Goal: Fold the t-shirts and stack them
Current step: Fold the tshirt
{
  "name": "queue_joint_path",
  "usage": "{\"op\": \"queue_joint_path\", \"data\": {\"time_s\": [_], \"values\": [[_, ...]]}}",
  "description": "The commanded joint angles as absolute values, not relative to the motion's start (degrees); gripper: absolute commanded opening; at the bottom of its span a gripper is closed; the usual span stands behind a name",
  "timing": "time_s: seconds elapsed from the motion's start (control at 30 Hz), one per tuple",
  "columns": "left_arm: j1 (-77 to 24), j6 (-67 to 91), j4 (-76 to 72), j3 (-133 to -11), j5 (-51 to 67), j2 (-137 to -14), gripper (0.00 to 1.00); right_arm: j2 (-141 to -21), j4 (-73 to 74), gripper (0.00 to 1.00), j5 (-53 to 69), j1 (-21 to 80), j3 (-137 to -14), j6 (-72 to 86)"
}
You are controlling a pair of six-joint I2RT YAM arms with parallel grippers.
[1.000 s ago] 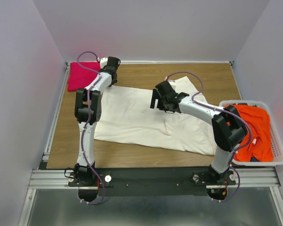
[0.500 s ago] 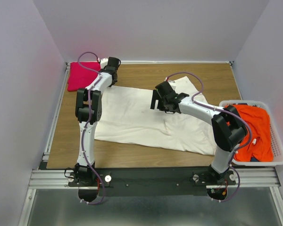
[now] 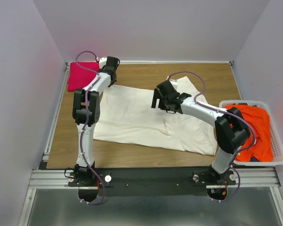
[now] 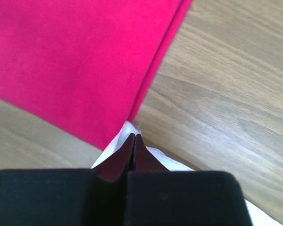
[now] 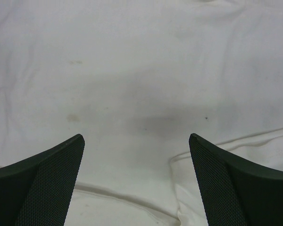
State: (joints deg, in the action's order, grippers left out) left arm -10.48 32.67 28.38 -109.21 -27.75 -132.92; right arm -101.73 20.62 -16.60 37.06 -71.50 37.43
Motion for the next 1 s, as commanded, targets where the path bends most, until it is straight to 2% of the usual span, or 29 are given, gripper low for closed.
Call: {"op": "queue_joint_path", "data": {"time_s": [0.0,0.37,0.6,0.7,0.77,0.8,0.97], "values": [[-10.5,32.8,25.8,-107.0,-30.1,-126.7,0.0,-99.0,20.4,0.98,-20.6,36.6,-70.3,37.0],[-10.3,32.3,22.9,-102.2,-28.6,-123.2,0.0,-99.4,21.2,0.99,-21.8,26.0,-73.6,35.9],[-10.3,32.0,21.0,-99.1,-26.5,-122.8,0.0,-107.8,21.2,0.98,-24.6,18.4,-81.9,33.0],[-10.2,31.6,20.0,-98.1,-26.1,-122.5,0.0,-112.1,21.2,0.94,-24.9,15.0,-86.5,31.7],[-10.1,31.3,19.4,-97.6,-25.8,-122.4,0.0,-115.3,21.2,0.88,-24.3,12.8,-89.0,30.9],[-10.1,31.4,19.2,-97.4,-25.6,-122.3,0.0,-116.4,21.2,0.82,-24.1,11.9,-91.7,30.4],[-9.8,31.1,18.6,-96.8,-24.4,-122.6,0.0,-123.7,21.4,0.77,-24.2,11.2,-99.9,27.2]]}}
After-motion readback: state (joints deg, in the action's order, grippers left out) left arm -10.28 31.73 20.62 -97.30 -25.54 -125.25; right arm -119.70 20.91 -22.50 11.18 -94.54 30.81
